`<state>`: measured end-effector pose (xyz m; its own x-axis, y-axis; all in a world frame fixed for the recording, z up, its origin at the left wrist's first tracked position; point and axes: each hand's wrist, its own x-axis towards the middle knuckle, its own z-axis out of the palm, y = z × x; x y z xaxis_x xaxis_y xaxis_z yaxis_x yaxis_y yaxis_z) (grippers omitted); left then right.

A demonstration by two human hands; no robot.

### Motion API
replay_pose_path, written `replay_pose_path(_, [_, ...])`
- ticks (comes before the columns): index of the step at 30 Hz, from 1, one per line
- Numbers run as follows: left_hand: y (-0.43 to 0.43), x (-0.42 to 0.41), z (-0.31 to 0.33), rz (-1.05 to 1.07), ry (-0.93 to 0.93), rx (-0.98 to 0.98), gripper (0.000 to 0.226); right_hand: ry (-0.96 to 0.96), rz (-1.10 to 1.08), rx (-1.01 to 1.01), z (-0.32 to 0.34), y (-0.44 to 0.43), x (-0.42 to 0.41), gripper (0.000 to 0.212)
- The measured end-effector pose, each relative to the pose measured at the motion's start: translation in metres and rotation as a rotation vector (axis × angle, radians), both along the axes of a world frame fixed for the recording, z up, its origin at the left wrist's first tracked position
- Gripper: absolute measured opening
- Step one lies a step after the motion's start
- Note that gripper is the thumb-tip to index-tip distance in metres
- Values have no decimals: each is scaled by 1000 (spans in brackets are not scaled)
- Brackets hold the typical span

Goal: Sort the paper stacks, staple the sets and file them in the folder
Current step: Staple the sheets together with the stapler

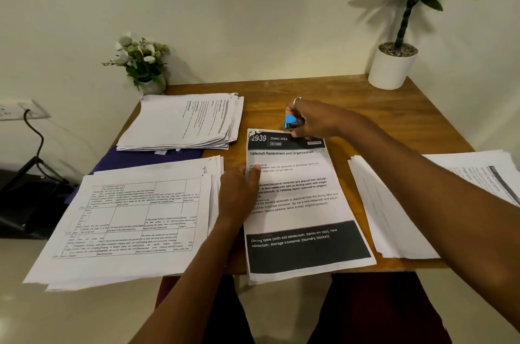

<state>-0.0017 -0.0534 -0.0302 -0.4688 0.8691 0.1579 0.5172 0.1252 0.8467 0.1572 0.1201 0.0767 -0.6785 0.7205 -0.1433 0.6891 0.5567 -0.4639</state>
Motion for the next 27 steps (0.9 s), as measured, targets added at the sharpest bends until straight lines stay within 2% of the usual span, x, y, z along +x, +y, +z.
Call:
replay_pose_path(3, [-1,0,0,0,-18,4,25,-16,68,108,2,2,-12,35])
replay_pose_path(10, [-2,3,2,-3,-44,-10,20,-83,199,26,2,-2,-28,38])
replay_pose_path(17, [0,3,3,11,-42,-30,24,-7,194,0,5,-1,-23,34])
replay_pose_path(19, [1,3,3,18,-31,-36,27,-4,194,12,5,-1,-23,39])
replay_pose_path(24, [1,4,2,18,-37,-36,24,-26,181,17,11,-3,-27,70])
replay_pose_path(27, [1,4,1,20,-38,-39,23,-94,235,42,14,-1,-26,68])
